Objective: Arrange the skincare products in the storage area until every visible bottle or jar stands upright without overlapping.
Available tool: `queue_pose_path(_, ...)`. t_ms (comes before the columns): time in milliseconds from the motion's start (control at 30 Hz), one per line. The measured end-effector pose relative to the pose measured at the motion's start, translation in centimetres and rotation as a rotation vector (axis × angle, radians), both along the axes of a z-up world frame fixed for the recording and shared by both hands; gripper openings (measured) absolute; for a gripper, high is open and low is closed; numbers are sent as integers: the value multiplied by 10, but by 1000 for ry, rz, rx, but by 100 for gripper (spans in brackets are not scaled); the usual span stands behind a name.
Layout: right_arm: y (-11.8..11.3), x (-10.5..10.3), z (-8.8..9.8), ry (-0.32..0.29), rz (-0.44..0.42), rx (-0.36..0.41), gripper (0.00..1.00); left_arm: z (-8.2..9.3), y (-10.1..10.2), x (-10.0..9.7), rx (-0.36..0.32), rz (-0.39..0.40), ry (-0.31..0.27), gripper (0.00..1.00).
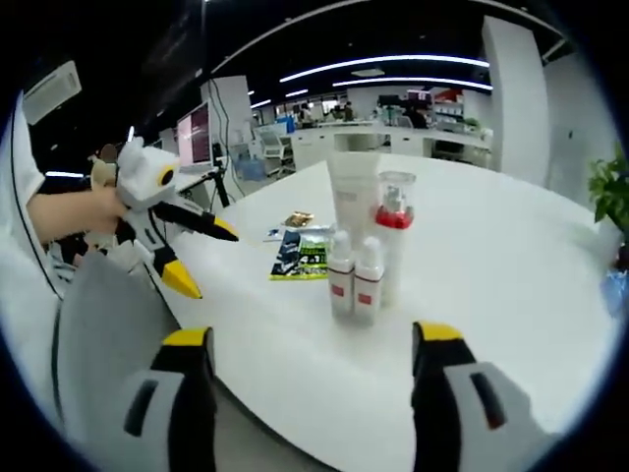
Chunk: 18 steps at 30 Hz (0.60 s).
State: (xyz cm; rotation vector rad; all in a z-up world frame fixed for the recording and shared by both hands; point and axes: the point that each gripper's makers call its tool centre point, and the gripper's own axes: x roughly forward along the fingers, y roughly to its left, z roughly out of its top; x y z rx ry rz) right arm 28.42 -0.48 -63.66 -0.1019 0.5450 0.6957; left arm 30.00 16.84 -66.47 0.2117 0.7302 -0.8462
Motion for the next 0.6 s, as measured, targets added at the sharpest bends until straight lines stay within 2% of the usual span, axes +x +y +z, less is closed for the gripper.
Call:
queue_pose_path(300, -2, -2, 5, -21, -17, 15, 91, 11, 32, -8, -33, 147, -2, 84)
queue_pose_path(600, -5, -9, 8, -6, -30, 54, 95, 14, 56, -22, -38, 229, 0, 86)
